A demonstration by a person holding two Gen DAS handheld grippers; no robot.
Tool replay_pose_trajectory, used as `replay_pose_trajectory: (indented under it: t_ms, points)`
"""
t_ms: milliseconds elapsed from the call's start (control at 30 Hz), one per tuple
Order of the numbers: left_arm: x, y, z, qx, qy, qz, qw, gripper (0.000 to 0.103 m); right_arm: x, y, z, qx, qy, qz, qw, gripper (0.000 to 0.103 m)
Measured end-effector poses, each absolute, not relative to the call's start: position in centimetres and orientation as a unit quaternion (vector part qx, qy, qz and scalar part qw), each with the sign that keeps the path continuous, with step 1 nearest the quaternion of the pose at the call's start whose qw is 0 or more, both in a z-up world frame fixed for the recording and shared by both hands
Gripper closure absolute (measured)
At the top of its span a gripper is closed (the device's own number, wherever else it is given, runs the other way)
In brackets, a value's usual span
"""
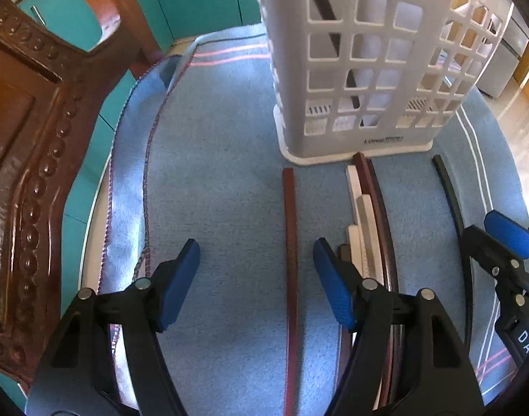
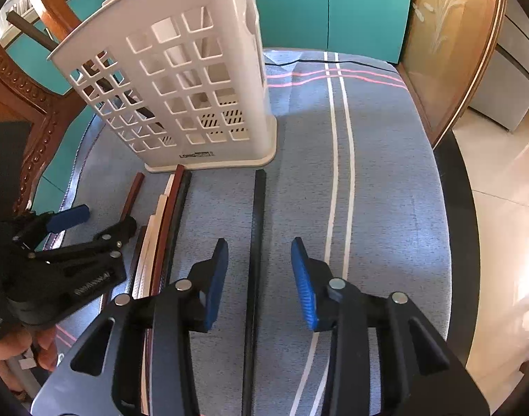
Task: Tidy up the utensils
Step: 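Close left tool on red-brown chopstick while right tool holds black chopstick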
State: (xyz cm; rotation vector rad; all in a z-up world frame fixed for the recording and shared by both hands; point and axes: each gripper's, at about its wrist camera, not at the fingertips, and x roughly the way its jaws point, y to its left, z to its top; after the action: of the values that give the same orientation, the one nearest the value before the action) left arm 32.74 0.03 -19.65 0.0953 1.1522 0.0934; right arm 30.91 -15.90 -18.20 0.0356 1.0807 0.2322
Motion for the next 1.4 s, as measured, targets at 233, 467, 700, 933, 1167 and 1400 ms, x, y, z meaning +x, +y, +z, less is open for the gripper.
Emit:
replay_pose_trajectory:
  t_ms: [233,467,700,933,1167,1400]
  points:
    - [32.8,0.0,-19.7,0.010,0.545,0.014,0.838,0.063,32.1,-16.4,-18.9,0.018,0.517,0.105,0.849,0.065]
    - [32.3,-1.0,-19.6,-0.009,0.553,-0.030,0.832,0.096,32.7,-16.8,-19.5,0.017,0.520,0.101,0.848,0.065]
    - [29.8,-1.4,-18.5,-0.013,0.547,-0.040,0.836,0.096,33.1,-17.0,-19.4,0.027,0.514,0.101,0.851,0.065]
    - [30.4,-1.4,-19.2,-0.004,0.553,-0.016,0.833,0.082,34.6,-14.4,-20.8,-0.025,0.509,0.086,0.856,0.065]
    - [31.0,-3.2,-19.6,0.007,0.550,-0.004,0.835,0.068,35.4,-13.4,-21.1,-0.053,0.504,0.078,0.859,0.064]
    - [32.0,-1.9,-19.7,0.005,0.548,-0.013,0.837,0.093,35.1,-13.1,-20.7,-0.045,0.501,0.100,0.859,0.095]
